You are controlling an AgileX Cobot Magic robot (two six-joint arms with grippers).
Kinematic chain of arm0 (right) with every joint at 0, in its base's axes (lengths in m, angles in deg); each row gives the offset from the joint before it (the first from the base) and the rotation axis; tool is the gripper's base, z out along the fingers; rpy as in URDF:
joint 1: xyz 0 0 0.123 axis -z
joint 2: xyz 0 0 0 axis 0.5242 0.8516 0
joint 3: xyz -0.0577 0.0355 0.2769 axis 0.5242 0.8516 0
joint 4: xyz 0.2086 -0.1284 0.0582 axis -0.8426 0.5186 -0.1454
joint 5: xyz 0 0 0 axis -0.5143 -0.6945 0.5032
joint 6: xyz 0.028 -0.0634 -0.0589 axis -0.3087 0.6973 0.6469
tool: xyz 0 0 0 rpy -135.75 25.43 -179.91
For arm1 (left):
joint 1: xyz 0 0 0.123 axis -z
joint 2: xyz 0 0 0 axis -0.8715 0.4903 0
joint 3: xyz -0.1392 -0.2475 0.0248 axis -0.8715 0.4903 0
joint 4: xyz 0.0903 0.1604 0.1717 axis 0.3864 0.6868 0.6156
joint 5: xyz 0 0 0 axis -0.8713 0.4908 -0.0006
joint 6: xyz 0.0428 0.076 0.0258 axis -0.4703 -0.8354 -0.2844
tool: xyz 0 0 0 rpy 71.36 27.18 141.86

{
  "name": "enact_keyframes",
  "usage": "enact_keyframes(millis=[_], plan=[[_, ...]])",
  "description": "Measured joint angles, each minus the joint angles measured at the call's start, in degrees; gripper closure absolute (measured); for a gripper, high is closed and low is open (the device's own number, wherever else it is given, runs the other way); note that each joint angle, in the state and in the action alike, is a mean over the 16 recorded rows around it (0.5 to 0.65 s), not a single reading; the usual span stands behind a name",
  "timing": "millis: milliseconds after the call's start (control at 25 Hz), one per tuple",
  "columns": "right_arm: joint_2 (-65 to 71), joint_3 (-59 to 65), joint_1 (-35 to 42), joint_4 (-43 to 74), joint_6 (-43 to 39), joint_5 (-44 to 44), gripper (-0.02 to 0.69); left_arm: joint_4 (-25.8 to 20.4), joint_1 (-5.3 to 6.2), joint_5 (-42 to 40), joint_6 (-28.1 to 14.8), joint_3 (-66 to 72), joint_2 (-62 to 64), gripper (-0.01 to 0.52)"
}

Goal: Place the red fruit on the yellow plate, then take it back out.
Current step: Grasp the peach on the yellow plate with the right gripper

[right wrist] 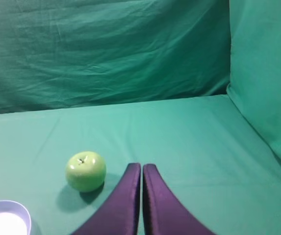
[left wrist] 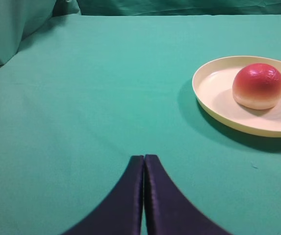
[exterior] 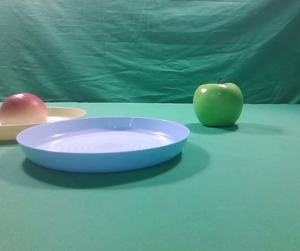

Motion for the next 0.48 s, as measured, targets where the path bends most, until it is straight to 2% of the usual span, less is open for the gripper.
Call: enact_keyframes(millis=[480], plan=[[-4.1,16.0,0.0,-0.4,0.3,8.7,0.665,0.0,0.0,0.0,0.0,0.0,0.0,0.514]])
